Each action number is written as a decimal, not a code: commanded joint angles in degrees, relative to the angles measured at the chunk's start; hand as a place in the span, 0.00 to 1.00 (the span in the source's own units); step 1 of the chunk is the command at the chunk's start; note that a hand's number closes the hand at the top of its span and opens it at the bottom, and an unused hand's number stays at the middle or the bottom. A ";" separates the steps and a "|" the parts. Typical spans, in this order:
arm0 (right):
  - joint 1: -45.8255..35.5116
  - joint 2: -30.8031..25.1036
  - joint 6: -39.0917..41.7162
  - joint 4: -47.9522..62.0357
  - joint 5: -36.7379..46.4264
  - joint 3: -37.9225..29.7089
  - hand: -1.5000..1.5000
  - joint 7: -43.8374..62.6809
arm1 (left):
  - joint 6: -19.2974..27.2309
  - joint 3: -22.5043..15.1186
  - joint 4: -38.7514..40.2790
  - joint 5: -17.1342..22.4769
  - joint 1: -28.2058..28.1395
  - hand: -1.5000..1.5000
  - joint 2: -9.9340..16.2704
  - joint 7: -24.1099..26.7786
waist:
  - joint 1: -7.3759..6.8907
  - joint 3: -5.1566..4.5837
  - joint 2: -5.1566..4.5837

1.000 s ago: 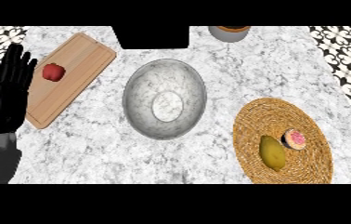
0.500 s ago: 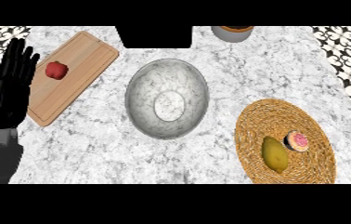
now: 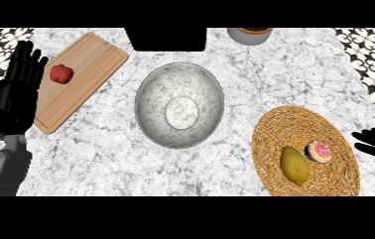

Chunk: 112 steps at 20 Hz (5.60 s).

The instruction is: Pick the cupcake from the placemat and place it in the bowl

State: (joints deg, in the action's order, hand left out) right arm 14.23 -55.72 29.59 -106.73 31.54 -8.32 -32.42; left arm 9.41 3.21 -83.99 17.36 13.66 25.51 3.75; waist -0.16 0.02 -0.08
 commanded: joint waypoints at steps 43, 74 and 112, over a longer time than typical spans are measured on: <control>-24.59 21.94 -10.60 42.46 31.06 9.43 0.00 -10.32 | -8.38 9.48 -0.28 -6.39 1.05 0.50 -4.95 -3.37 | -0.03 0.00 0.04; -45.49 15.97 -25.54 67.71 33.26 -7.55 1.00 0.22 | -8.21 8.90 -3.72 -9.47 -0.26 0.50 -7.73 -3.77 | -0.83 0.04 -0.01; -65.05 50.95 16.26 12.17 -3.09 3.26 1.00 57.26 | -8.62 10.51 -1.30 -9.29 2.79 0.50 -7.42 -5.24 | -0.13 -0.07 0.18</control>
State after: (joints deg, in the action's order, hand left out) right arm -47.57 -10.61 47.51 -95.08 26.93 -10.08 17.73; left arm 0.39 13.70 -85.58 7.92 14.36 17.86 0.34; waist -0.07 -0.07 0.23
